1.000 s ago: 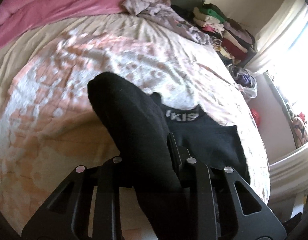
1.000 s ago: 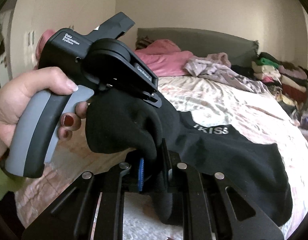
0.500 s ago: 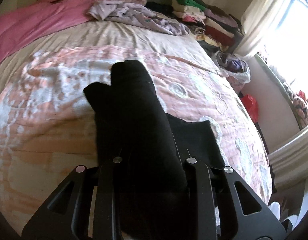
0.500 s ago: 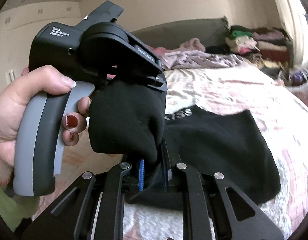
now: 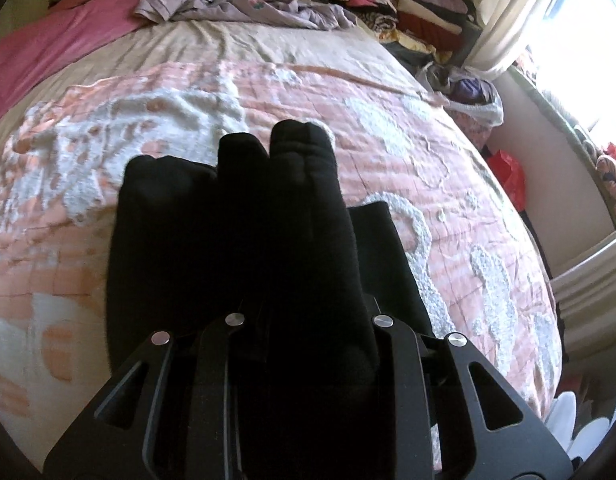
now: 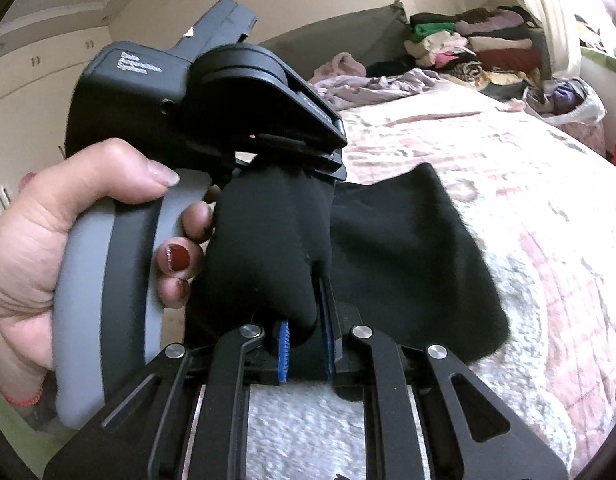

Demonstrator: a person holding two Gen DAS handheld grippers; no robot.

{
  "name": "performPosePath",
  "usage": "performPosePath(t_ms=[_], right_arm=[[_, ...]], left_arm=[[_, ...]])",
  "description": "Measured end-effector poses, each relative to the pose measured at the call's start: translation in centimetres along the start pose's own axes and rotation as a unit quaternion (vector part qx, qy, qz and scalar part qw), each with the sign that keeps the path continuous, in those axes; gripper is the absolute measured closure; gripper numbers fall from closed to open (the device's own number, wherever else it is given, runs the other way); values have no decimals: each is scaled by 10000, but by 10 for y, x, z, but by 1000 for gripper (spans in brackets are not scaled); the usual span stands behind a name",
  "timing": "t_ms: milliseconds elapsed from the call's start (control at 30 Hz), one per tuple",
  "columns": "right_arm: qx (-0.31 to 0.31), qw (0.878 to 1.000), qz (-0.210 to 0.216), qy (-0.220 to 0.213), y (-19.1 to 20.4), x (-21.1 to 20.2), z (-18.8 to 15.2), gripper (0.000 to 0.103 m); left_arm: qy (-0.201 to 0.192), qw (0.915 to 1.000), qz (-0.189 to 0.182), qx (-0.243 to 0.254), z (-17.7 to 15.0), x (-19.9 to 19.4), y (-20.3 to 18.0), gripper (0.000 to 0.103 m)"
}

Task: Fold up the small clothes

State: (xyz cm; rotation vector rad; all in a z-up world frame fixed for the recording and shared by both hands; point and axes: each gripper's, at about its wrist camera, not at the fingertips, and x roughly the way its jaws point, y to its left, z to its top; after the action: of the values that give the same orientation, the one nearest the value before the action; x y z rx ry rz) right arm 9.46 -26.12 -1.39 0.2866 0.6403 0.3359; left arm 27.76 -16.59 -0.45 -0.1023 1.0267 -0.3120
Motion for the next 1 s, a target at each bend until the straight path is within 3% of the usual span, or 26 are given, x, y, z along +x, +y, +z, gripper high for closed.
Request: performPosePath(t_ms=[433,533,633,700,733,1000], right_arm=[[286,9995,-108,5,-23,-11,-3,94],[389,9991,-152,70,-31,-9,-4,94],[423,9988,-178,146,-35,-7,-7,93],[418,9986,-236,206,-36,-5,-7,93],[457,9984,-238,250,-38,-3,-8,93],[925,9947,-54,445,-54,1,-11,88]], left_arm=[[139,9999,33,30,-4,23,-27,82],[212,9997,-20,69,-4,31,-31,76],[278,9991,-301,63,-2,36,-29,66],[196,9970,-752,-63,0,30,-24,41],[218,9950,-964,-159,1,26,-20,40],[-211,9961,-848,-140,-6,-12,9,40]])
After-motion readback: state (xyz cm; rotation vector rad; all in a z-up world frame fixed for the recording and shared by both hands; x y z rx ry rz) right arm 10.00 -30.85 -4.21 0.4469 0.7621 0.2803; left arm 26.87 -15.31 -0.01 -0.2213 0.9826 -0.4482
